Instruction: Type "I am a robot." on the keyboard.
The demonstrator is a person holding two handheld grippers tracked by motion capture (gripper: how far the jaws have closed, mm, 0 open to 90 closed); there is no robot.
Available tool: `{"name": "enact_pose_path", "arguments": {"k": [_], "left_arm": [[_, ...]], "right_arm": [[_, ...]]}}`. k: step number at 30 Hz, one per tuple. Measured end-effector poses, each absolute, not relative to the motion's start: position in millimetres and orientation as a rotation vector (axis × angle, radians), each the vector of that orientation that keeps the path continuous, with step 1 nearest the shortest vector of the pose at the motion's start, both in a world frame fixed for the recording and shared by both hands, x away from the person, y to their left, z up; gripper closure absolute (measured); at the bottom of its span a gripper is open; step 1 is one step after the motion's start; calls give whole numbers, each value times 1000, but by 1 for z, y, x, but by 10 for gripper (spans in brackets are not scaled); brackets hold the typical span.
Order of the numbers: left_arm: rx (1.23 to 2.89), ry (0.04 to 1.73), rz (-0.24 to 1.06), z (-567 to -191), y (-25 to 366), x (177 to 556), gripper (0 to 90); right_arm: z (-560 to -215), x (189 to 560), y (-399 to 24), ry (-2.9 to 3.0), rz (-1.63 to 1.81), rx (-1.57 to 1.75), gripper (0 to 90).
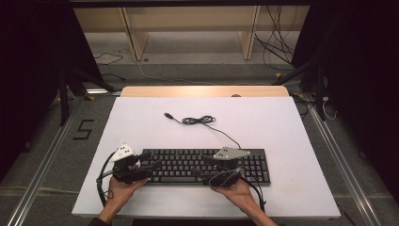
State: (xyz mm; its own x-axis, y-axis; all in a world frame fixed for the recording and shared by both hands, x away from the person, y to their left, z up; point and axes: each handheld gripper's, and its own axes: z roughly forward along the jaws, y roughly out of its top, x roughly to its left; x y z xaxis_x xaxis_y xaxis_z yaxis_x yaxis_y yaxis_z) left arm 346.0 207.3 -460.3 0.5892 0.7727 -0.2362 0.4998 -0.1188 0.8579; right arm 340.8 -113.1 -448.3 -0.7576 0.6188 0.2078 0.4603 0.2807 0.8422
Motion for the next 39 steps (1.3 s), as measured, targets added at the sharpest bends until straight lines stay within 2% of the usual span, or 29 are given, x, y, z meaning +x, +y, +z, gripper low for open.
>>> {"name": "enact_pose_path", "arguments": {"k": [8,9,11,14,20,39], "left_arm": [[1845,1018,323,-461,196,352,599],[1860,1020,324,-462,194,354,599],[1890,1010,311,-463,189,358,684],[1912,1011,301,-464,186,361,760],[1964,1013,288,-467,179,368,868],[2036,1033,259,-474,169,381,889]], "right_arm": [[-446,338,-119,2365,1487,1020,342],[-446,338,-120,2364,1487,1021,341],[-446,336,-122,2364,1488,1023,338],[-445,335,-123,2361,1488,1021,336],[-444,334,-126,2357,1496,1025,320],[-442,331,-129,2346,1514,1027,301]]}}
